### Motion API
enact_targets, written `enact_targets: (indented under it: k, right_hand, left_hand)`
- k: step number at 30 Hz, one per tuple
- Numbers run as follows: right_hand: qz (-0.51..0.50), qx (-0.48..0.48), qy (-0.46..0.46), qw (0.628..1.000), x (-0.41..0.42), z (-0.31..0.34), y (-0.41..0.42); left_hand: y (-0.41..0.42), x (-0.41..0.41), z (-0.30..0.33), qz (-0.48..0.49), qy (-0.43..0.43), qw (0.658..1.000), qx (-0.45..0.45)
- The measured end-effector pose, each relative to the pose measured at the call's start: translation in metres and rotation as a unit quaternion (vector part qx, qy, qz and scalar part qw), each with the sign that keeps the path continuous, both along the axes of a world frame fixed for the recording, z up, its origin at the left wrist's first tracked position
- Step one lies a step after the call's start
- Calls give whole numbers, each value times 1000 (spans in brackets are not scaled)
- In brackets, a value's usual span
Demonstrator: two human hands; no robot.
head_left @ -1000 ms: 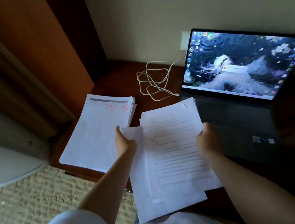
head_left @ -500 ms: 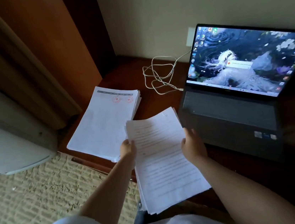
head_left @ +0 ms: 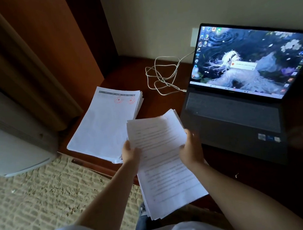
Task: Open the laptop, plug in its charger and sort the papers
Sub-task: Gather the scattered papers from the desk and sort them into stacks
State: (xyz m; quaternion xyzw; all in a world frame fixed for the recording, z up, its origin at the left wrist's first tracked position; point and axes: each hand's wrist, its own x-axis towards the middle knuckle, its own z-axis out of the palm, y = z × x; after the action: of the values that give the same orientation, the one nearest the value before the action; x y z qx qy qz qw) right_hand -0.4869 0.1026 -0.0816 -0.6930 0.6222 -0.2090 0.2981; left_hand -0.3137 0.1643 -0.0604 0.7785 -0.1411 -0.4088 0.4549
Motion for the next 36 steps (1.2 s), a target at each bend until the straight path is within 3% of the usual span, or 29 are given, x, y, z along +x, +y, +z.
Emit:
enact_targets:
  k: [3,7,10,13,19,22,25,27,30,36]
  right_hand:
    - [-36,60,-44,997,3,15,-15]
    - [-71,198,-246,946,3,49,-39]
    - [-63,138,-317,936,3,73,-42]
    - [-62,40,-316,946,6,98,-44]
    - [-67,-40,-364,928,21,135,-41]
    - [-57,4,-376,925,18,132,-32]
    - [-60,74,-326,941,14,115,-23]
    - [-63,71,-315,944,16,119,-25]
    - [-55,29,-371,927,19,140,-30]
    - [-57,76,-369,925,13,123,-23]
  left_hand:
    - [-6,0,17,25,-16,998,-60]
    - [-20,1,56,44,-66,989,-126]
    - [-28,4,85,66,-80,982,-155]
    - [-30,4,113,86,-81,976,-184]
    - [-26,-4,147,90,-82,959,-256]
    - [-13,-4,140,15,-114,965,-234]
    - [1,-8,124,-17,-133,974,-181]
    - [1,-10,123,-2,-122,975,-184]
    - [-5,-7,132,20,-103,969,-222]
    - [-2,4,125,-55,-31,975,-214]
